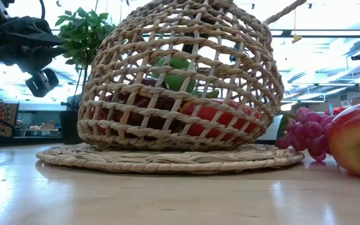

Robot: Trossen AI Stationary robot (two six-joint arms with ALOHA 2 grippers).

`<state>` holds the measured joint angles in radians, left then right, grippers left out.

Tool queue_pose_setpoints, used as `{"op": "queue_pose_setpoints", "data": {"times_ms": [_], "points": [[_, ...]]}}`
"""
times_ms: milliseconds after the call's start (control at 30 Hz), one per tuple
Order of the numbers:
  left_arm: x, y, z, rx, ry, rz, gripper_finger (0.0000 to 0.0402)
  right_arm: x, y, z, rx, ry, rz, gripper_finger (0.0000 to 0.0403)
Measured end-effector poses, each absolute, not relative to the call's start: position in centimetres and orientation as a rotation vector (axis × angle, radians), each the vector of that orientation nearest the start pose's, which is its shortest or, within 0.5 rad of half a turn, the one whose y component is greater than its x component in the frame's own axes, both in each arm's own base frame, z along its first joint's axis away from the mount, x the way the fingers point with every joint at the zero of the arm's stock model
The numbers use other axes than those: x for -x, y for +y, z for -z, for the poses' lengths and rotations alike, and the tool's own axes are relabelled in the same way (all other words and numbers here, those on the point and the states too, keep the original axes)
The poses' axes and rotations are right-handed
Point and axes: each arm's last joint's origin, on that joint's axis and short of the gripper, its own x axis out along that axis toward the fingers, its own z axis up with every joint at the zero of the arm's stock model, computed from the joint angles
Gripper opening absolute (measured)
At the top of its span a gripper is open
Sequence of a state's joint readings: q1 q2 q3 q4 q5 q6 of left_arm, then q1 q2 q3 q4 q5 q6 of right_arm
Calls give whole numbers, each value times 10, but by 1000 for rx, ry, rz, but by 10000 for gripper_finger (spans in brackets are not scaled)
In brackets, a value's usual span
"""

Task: Build produce basket
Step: Put the green apple into the brown basket, then put the green pear into the brown basket

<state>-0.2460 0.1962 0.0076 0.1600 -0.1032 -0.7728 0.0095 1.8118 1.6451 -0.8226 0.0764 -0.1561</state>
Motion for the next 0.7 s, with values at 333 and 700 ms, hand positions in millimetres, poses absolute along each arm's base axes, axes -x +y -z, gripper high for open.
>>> {"op": "queue_pose_setpoints", "data": {"times_ms": [333,700], "points": [[-107,-24,-165,767,83,125,63,-363,2,-366,93,934,48,392],[-107,-24,-165,767,83,125,63,-304,-26,-416,-18,930,339,383]]}}
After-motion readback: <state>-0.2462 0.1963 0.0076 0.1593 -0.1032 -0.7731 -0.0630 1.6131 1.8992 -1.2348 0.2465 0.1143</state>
